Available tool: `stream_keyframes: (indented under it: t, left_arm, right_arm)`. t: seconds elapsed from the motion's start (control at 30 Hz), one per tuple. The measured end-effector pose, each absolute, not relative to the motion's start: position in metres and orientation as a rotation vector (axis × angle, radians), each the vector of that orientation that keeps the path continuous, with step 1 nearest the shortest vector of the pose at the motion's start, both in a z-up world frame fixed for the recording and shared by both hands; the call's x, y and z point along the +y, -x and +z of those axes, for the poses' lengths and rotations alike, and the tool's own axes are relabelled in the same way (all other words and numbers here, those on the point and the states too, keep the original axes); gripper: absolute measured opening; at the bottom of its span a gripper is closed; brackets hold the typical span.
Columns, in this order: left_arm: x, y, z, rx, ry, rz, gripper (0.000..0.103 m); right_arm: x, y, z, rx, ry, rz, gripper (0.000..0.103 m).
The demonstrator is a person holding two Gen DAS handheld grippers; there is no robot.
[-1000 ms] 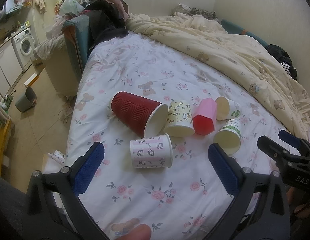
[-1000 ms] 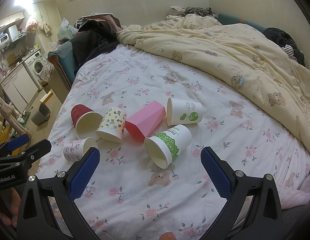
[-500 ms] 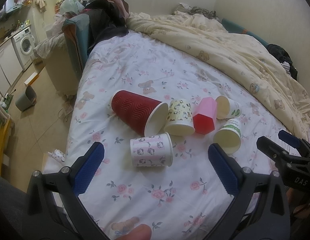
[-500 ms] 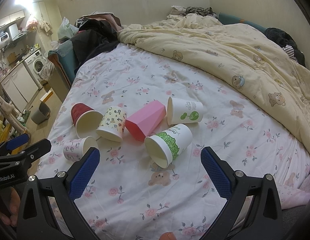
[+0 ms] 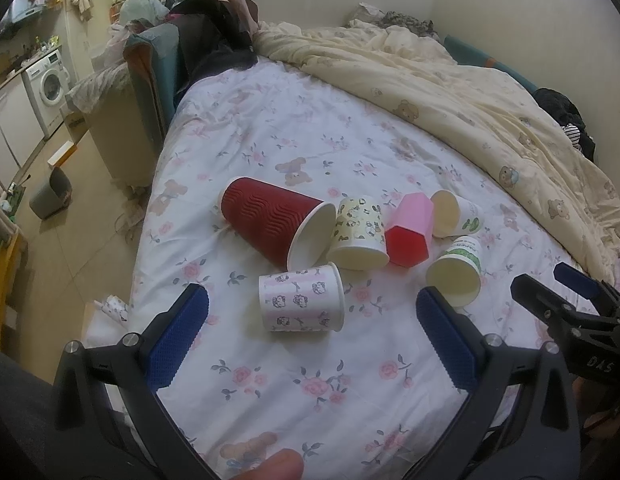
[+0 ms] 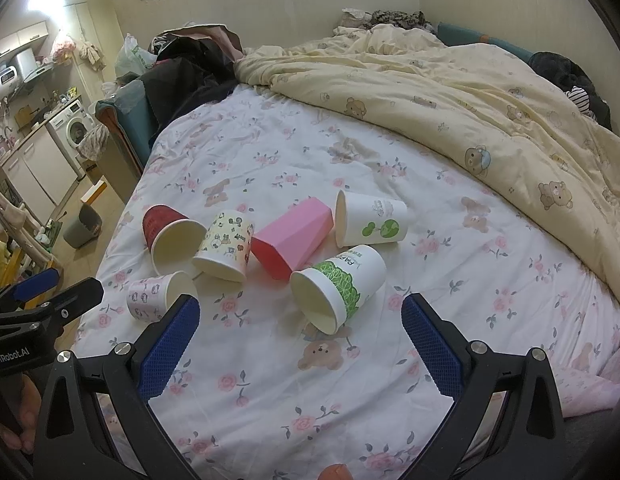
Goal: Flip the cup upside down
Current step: 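Reach the right gripper to the white Green World cup and close on it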
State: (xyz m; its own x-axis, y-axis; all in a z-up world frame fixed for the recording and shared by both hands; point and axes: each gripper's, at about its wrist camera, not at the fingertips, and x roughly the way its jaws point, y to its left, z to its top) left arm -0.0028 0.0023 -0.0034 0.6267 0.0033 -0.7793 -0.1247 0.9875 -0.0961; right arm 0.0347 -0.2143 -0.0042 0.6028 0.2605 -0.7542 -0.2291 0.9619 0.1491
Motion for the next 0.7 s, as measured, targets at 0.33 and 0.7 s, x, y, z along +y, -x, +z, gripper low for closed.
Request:
stream_keyframes:
  t: [0.33,0.7]
  left_arm:
    - [0.009,-0.003,-0.001,0.911,0.178,0.093,0.102]
    - [0.022,-0.011,-0.003,0.943,0.244,0.096,0.103]
  right_arm:
    - [-0.253,-0.067,-0.010,1.023,-0.240,0.283,0.103]
    - [-0.266,-0.180,-0.031,1.306,-0.074,0.314,0.103]
